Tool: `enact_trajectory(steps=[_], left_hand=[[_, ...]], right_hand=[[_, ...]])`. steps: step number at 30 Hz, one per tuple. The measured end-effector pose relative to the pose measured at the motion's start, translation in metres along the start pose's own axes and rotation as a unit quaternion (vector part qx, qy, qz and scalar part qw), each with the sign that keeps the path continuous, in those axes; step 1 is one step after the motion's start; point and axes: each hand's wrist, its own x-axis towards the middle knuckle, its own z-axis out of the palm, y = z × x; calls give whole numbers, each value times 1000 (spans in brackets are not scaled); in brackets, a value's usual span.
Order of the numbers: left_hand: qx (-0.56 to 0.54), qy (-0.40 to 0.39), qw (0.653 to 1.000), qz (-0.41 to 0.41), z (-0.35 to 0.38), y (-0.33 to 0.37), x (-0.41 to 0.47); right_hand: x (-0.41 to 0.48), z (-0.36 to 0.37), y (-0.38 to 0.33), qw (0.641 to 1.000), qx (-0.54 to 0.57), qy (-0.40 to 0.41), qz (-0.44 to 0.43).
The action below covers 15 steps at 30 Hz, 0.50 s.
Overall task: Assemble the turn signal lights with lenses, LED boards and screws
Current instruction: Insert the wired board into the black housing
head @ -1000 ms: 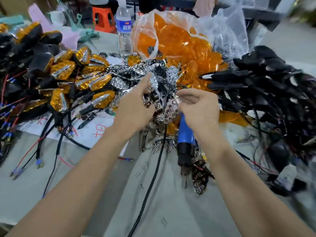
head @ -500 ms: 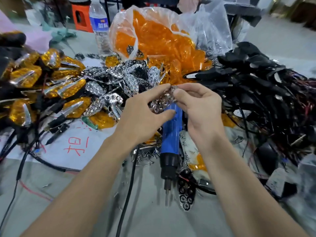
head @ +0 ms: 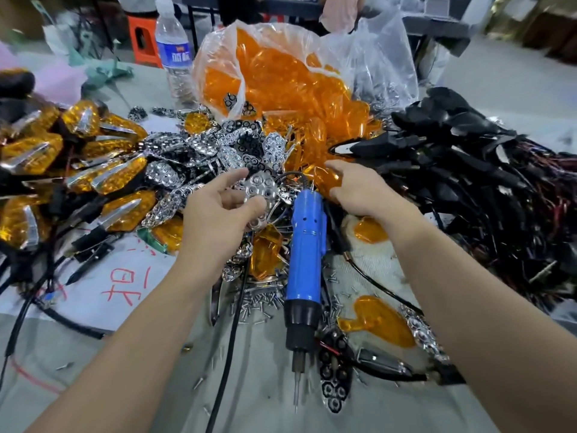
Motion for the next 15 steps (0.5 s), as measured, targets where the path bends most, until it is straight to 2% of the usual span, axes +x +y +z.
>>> enact_trajectory(steps=[2,4,7,10,12,13,15], left_hand=[[67,5,997,25,0,0,-2],[107,19,993,47,0,2,-6],[168,54,981,76,2,6,-12],[252,86,959,97,1,10,-19],[342,118,922,139,2,10,-24],[365,123,909,161,3,10,-26],[351,99,913,183,4,12,-28]], right_hand=[[7,-2,-2,997,-69,-10,-18],[9,1,-5,988,-150,20,-14],[6,14,-12,983,-161,85,17],[3,20,-15,989,-69,122,49],[-5,15,-14,985,40,150,71],[-12,11,-15,977,110,168,73],[-30,0,-18,945,269,178,57]])
